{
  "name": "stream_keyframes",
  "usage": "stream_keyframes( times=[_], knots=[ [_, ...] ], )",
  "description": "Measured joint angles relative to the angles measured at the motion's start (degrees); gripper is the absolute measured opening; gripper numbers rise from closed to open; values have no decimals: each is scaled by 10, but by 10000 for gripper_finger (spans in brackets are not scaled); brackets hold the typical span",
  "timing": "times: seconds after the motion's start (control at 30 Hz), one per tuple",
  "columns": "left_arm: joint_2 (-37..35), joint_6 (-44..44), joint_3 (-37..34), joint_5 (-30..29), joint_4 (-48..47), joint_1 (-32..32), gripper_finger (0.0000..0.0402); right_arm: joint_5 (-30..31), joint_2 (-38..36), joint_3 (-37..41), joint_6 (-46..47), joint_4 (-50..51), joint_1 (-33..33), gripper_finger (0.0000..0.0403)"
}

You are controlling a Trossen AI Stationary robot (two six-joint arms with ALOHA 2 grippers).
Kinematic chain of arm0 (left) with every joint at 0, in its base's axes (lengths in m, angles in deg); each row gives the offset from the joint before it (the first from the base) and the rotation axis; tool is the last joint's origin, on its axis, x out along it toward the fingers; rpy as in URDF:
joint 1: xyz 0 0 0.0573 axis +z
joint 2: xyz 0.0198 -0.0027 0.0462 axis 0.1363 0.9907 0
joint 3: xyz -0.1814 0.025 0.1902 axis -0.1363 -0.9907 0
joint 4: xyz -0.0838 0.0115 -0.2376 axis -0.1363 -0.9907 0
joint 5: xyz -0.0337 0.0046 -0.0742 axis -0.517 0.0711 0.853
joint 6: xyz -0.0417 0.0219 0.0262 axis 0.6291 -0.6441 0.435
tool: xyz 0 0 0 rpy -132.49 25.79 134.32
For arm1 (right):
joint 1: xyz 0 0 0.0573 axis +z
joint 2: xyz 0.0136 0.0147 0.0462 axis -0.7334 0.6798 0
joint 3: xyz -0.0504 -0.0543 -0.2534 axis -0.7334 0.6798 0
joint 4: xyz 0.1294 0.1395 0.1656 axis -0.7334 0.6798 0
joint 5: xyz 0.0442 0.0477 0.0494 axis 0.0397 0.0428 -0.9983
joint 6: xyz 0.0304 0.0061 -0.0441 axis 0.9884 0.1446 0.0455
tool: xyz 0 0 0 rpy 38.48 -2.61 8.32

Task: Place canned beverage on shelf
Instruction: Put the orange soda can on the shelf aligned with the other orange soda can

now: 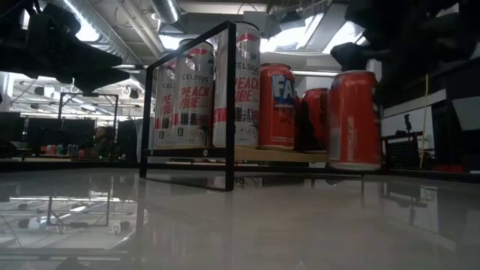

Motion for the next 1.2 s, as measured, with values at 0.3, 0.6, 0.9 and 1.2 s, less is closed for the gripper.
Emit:
stream_keyframes(
  times=[0.3,0.6,0.9,1.2],
  knots=[
    [0,0,0,0,0,0,305,79,0,-53,0,47,0,290],
    [0,0,0,0,0,0,305,119,0,-70,1,42,-30,294],
    [0,0,0,0,0,0,305,83,0,-70,37,-2,-85,295],
    [0,0,0,0,0,0,305,74,26,-71,36,-21,-86,295]
  ],
)
